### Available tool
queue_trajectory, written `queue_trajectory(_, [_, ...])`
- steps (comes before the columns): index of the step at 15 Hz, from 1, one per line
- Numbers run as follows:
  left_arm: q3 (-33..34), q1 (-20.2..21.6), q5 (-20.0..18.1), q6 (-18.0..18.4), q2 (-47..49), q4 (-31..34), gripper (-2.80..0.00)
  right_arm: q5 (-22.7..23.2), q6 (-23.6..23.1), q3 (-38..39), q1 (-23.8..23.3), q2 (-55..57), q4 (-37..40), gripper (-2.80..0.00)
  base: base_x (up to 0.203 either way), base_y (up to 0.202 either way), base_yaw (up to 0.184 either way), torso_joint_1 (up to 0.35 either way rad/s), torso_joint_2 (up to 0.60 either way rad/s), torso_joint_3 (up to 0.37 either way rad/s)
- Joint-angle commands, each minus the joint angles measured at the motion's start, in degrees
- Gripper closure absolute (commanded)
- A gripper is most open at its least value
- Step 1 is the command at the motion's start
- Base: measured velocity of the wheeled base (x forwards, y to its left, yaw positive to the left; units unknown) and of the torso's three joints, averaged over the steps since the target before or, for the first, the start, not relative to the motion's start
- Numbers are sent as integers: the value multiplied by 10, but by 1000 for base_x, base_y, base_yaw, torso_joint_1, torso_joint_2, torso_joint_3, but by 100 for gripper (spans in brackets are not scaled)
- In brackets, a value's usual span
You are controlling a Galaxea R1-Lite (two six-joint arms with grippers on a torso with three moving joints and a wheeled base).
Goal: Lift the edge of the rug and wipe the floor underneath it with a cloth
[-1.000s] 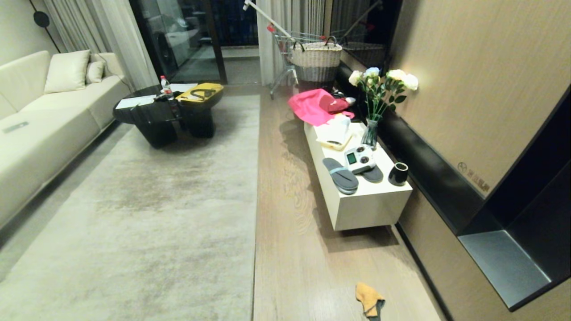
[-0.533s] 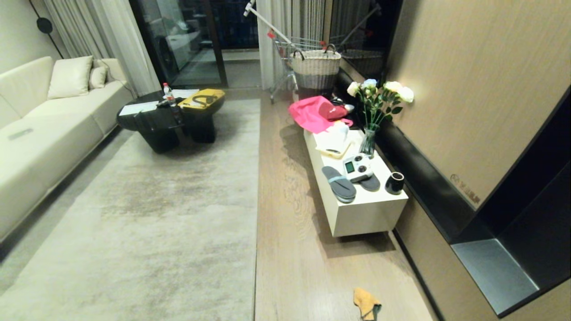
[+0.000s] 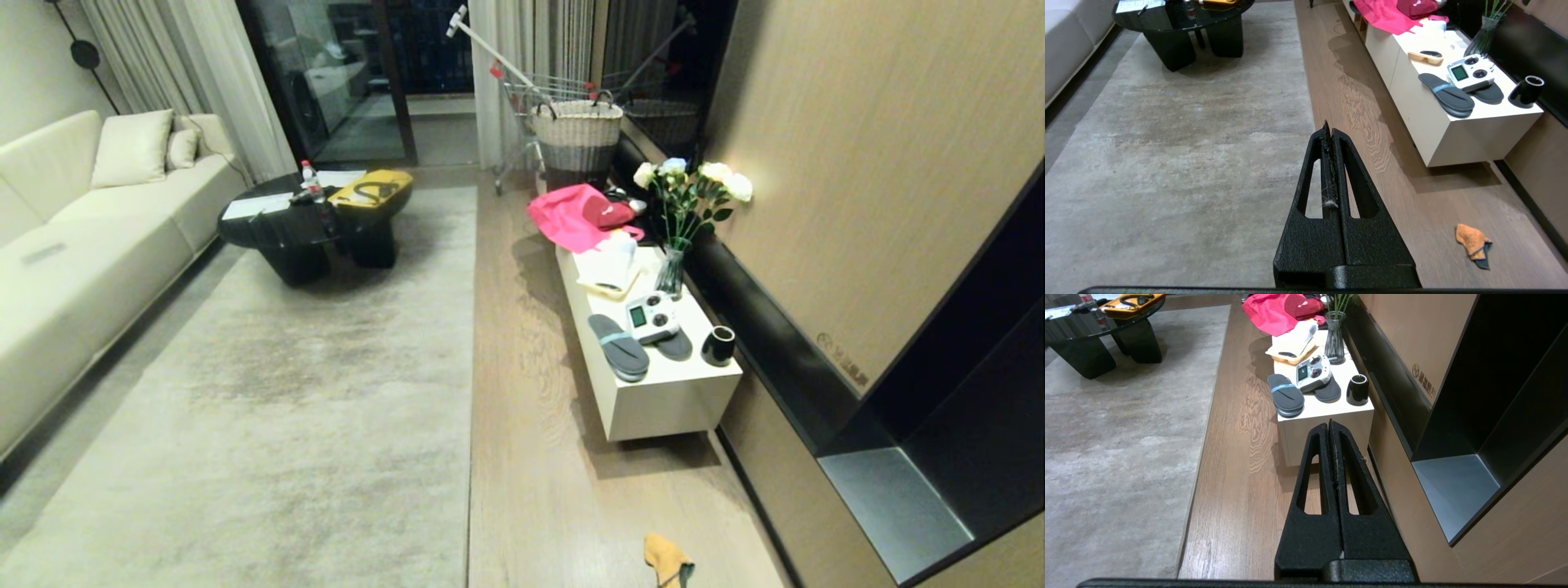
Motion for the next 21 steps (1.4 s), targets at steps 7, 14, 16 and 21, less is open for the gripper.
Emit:
queue_trajectory(7, [0, 0, 0, 0, 0, 0, 0, 0, 0, 0, 0, 1, 0, 0, 0, 0, 0, 139, -326, -185])
queue_trajectory(14, [0, 0, 0, 0, 0, 0, 0, 0, 0, 0, 0, 1, 0, 0, 0, 0, 0, 68, -157, -83])
queue_trajectory(16, [0, 0, 0, 0, 0, 0, 0, 0, 0, 0, 0, 1, 0, 0, 0, 0, 0, 0, 0, 0])
queue_trajectory(21, [0, -1, 0, 0, 0, 0, 0, 0, 0, 0, 0, 1, 0, 0, 0, 0, 0, 0, 0, 0])
